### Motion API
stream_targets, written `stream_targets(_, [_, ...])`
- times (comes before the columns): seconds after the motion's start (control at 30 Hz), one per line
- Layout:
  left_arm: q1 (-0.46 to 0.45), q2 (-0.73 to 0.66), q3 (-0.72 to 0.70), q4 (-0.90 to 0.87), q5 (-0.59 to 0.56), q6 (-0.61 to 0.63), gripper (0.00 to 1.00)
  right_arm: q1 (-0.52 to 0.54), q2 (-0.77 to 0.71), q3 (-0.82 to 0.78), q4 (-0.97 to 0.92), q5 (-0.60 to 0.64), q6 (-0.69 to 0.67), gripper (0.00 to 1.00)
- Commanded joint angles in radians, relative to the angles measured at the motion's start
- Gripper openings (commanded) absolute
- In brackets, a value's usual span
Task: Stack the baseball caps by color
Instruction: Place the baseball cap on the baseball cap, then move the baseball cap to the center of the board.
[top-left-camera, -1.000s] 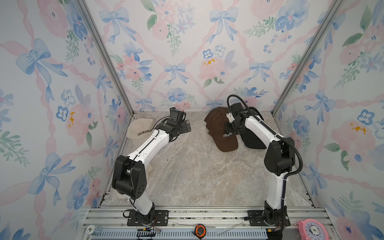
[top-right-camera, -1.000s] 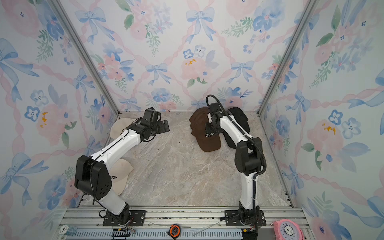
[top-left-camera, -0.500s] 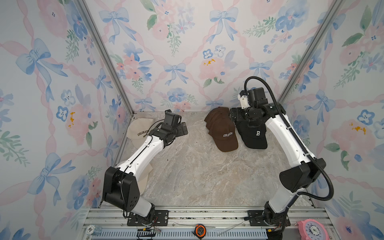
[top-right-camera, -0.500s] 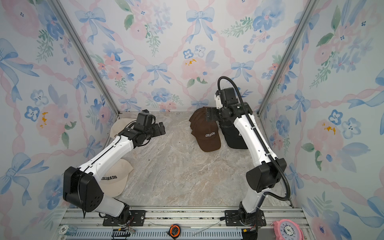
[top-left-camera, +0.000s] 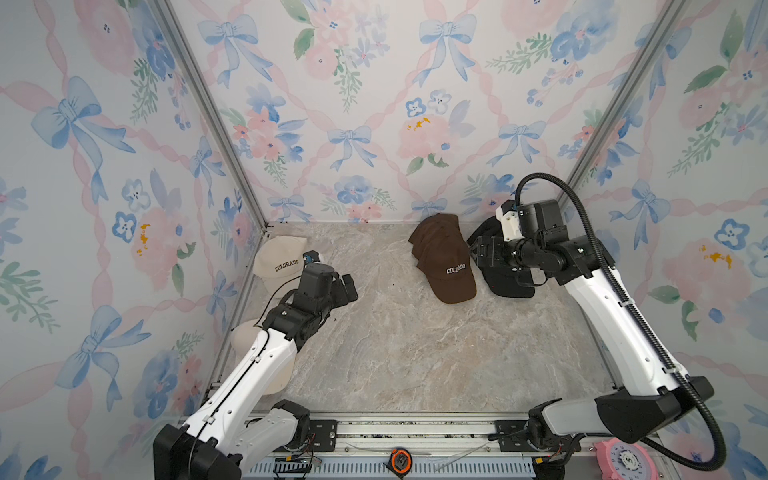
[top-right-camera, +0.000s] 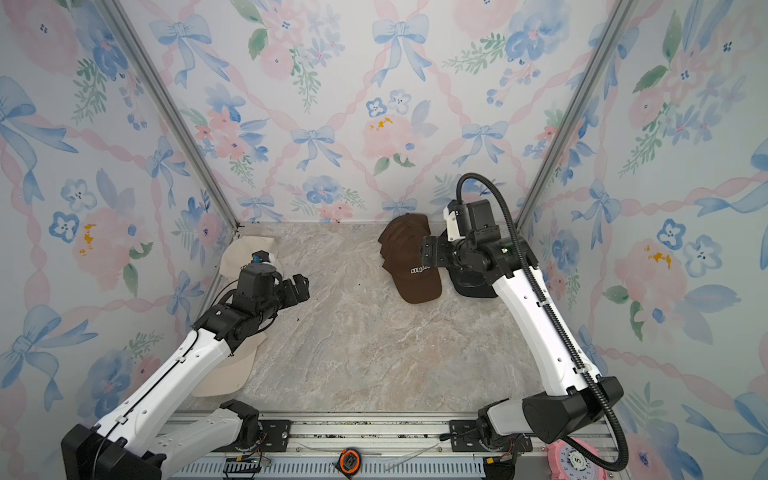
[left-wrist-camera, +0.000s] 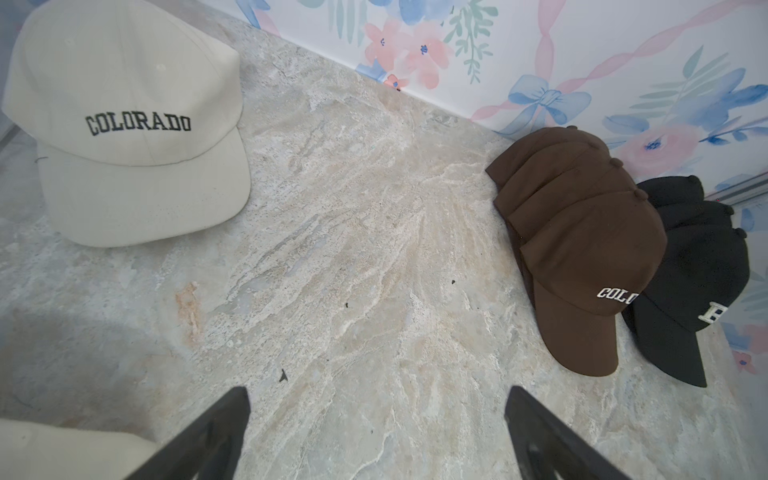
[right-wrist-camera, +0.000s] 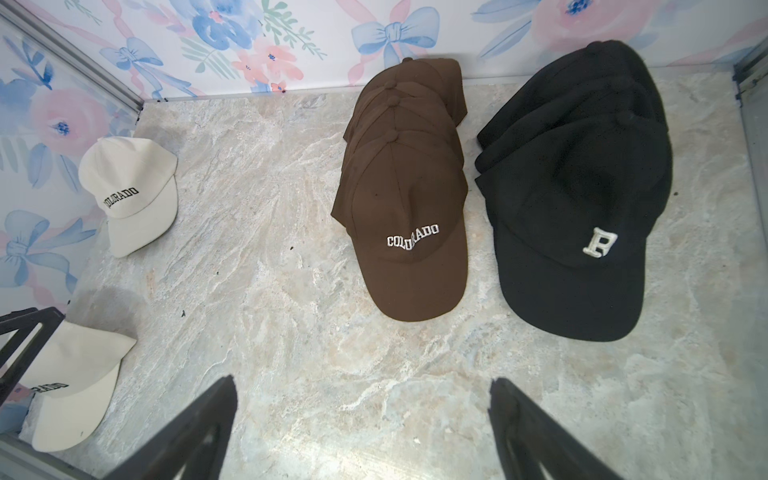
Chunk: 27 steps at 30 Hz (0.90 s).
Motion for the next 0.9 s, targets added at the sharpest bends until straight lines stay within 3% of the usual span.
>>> stream_targets(0.0, [0.025,-0.068,-0.022,-0.052,-0.025,-0.02,0.98,0.035,-0.015,-0.035,0.024,0.01,0.056,0.96])
stream_targets(0.2, [0.062,-0.12,-0.009,-0.121,-0.059,-0.016,0.98,0.103,0.047,-0.013,0.078,0.002,0.07,0.96])
stream_targets(0.4, [0.104,-0.072,0.044,-0.133,-0.11,-0.003,0.98,0.127,0.137,0.062,0.106,-0.032,0.06,0.96])
stream_targets(0.53, [0.181,0.034,0.127,-0.132,-0.129,0.04,0.98,0.125,0.194,0.118,0.113,-0.058,0.048,0.96])
stream_targets(0.87, [0.43,0.363,0.35,-0.087,-0.053,0.117,0.98,0.109,0.326,0.215,0.141,-0.121,0.043,0.96])
